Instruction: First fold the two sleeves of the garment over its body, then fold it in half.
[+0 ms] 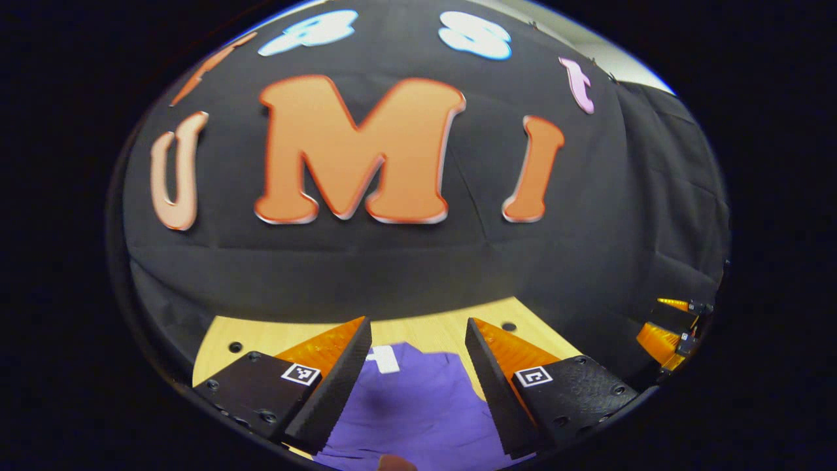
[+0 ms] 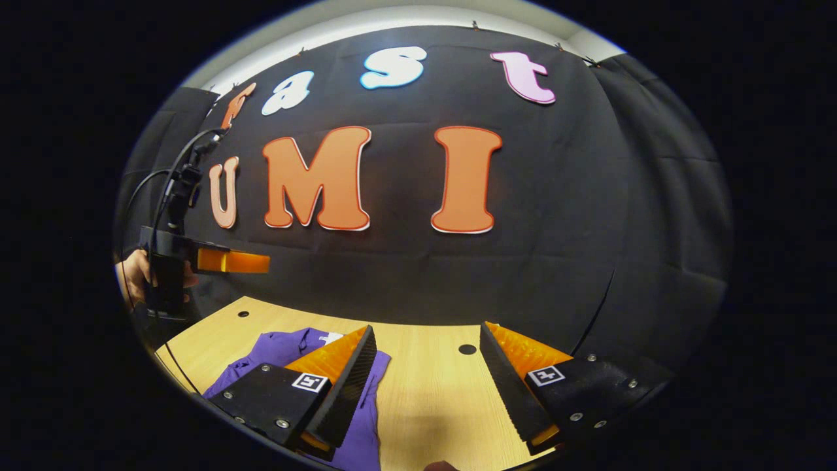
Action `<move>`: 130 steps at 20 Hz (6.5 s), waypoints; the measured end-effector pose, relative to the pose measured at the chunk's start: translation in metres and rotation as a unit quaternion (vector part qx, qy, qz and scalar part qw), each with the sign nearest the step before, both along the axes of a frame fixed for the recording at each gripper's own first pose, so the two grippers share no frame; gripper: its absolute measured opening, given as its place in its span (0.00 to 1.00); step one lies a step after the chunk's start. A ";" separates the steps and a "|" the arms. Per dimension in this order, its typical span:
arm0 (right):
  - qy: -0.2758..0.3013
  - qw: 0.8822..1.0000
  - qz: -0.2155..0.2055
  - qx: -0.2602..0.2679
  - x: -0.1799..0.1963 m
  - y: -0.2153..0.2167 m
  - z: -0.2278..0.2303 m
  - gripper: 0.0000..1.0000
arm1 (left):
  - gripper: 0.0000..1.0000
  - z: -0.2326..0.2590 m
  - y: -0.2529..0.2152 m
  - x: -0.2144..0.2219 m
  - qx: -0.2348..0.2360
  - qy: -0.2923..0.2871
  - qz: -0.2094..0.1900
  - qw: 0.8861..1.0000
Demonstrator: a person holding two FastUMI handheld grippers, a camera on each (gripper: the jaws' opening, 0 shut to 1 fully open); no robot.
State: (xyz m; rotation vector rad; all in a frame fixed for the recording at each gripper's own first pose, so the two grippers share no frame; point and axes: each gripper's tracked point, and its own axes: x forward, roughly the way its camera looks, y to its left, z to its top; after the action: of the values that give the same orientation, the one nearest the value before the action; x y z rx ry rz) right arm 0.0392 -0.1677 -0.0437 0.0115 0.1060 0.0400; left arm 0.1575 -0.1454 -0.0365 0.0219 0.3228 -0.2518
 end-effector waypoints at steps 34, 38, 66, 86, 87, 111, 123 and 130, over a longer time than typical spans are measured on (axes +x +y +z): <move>0.317 0.947 0.030 0.046 -0.171 0.103 -0.241 0.96 | 0.93 -0.161 0.219 -0.310 0.103 0.105 0.149 0.978; 0.382 0.922 0.031 0.044 -0.180 0.098 -0.283 0.96 | 0.93 -0.232 0.222 -0.328 0.096 0.217 0.148 0.960; 0.587 0.807 0.055 0.007 -0.190 0.104 -0.359 0.42 | 0.54 -0.369 0.214 -0.353 0.066 0.573 0.131 0.806; 0.481 0.854 0.109 0.166 -0.126 0.142 -0.240 0.01 | 0.05 -0.258 0.196 -0.288 -0.002 0.495 0.075 0.866; 0.481 0.858 0.106 0.147 -0.124 0.138 -0.241 0.01 | 0.05 -0.252 0.195 -0.281 0.002 0.487 0.074 0.870; 0.607 0.793 0.038 -0.018 -0.173 0.116 -0.359 0.41 | 0.05 -0.272 0.201 -0.295 -0.006 0.511 0.094 0.854; 0.547 0.827 0.085 0.100 -0.138 0.140 -0.272 0.03 | 0.05 -0.250 0.196 -0.278 -0.003 0.493 0.067 0.867; 0.516 0.841 0.109 0.119 -0.099 0.148 -0.224 0.03 | 0.05 -0.218 0.183 -0.243 0.000 0.472 0.052 0.880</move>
State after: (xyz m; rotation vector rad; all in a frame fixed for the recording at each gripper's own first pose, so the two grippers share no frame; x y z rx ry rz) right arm -0.0594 -0.0192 -0.2673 0.2733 1.1932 0.2761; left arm -0.0854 0.0378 -0.2548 -0.1249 1.2986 -0.1391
